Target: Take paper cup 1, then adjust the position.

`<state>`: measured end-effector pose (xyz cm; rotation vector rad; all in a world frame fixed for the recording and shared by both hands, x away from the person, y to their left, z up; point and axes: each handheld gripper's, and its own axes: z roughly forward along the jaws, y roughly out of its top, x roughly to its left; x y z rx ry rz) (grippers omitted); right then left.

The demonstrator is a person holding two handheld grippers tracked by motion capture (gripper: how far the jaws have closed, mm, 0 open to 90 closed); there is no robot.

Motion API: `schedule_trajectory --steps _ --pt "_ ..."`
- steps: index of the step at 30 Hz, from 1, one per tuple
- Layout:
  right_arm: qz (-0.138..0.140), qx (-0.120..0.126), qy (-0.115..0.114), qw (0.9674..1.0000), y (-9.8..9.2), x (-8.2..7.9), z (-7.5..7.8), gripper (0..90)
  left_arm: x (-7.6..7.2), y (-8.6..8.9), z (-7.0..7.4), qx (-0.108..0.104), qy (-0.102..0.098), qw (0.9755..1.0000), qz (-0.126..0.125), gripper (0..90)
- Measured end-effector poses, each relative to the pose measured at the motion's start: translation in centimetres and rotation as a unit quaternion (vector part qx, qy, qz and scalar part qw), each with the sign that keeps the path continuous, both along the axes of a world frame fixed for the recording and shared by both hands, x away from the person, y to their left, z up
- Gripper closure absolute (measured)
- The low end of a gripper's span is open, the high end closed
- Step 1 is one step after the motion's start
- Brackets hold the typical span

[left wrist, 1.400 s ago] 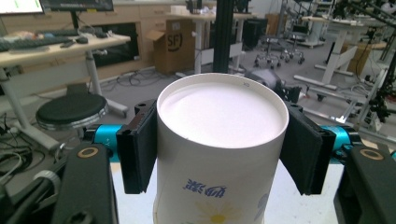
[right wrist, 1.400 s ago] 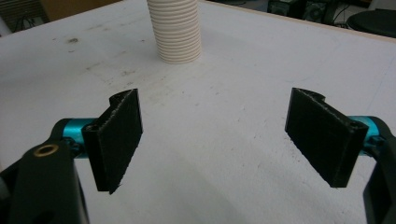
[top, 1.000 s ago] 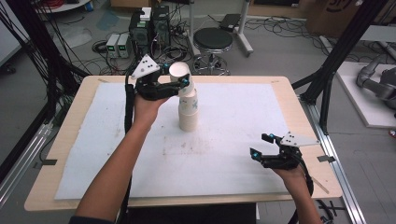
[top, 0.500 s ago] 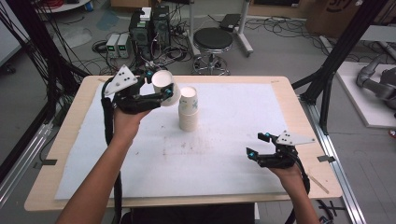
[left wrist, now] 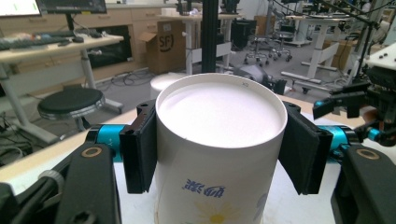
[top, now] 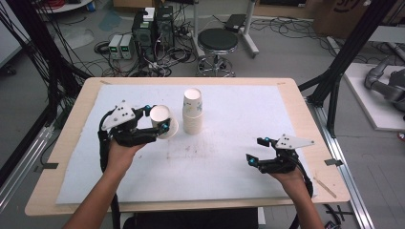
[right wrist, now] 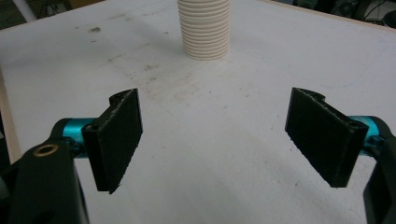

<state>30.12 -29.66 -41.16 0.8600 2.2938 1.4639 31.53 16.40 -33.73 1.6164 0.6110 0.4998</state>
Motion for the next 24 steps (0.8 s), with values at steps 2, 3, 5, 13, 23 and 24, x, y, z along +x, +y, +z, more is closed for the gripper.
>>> schedule_trajectory --steps 2,3,5,13,23,24 --pt "0.001 -0.003 0.000 1.0000 0.2 0.0 0.2 19.5 -0.2 -0.1 -0.5 -0.002 0.005 1.0000 -0.007 36.4" --pt "-0.001 -0.004 -0.001 1.0000 0.3 0.1 0.3 19.5 -0.3 -0.3 -0.7 0.000 0.006 0.9999 -0.011 36.4" --pt "0.004 -0.001 -0.004 1.0000 0.5 0.2 0.5 19.5 -0.5 -0.5 -0.9 0.001 0.008 0.9998 -0.018 36.3" --pt "0.046 0.013 -0.009 0.9988 2.3 0.5 1.1 19.6 -1.0 -1.7 -1.6 0.003 0.017 0.9980 -0.061 36.3" --pt "0.101 0.019 -0.019 0.9946 4.9 0.6 1.6 19.6 -1.6 -3.1 -2.6 0.007 0.022 0.9943 -0.104 36.2" --pt "0.113 0.019 -0.022 0.9931 5.6 0.6 1.7 19.6 -1.7 -3.2 -2.7 0.007 0.022 0.9938 -0.109 36.2"
